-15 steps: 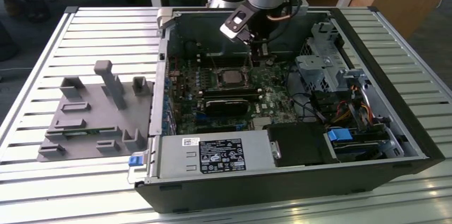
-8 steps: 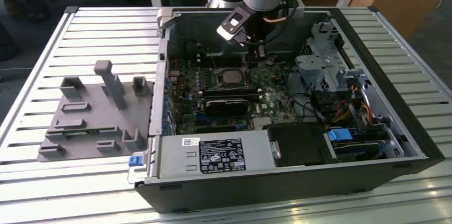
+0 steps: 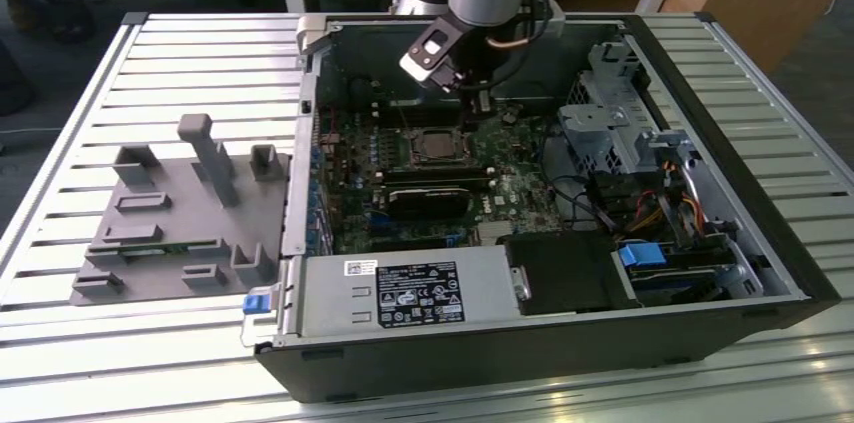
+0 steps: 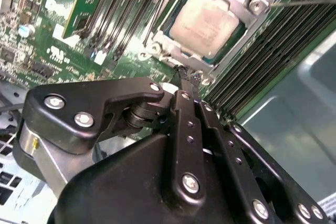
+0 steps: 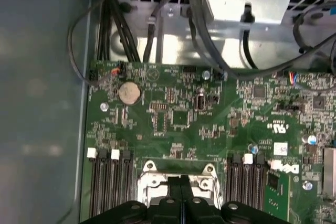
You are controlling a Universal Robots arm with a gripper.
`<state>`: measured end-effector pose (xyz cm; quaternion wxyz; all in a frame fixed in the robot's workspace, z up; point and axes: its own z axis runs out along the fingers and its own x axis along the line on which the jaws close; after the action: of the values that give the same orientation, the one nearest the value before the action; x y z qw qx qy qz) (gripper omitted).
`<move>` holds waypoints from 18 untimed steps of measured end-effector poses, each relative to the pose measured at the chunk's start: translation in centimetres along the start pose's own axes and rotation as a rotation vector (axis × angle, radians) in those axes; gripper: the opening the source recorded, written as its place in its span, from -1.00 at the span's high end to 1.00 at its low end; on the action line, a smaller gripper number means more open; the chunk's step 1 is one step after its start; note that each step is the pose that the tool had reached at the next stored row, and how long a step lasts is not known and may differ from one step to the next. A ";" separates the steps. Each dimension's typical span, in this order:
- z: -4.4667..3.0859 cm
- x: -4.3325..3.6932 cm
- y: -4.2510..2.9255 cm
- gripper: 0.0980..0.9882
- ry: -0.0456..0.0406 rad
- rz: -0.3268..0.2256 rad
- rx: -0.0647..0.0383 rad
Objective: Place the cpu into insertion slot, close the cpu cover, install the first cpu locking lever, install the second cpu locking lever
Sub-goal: 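Close the cpu cover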
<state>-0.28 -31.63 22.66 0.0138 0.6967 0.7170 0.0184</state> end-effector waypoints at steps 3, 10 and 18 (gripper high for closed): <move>0.17 0.01 -0.64 0.97 -0.0001 0.000 0.000; 0.18 0.12 -1.62 0.97 0.0001 0.000 0.000; 0.14 0.15 -2.41 0.97 0.0000 0.000 0.000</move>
<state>-2.69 -31.55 22.41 0.0138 0.6966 0.7170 0.0183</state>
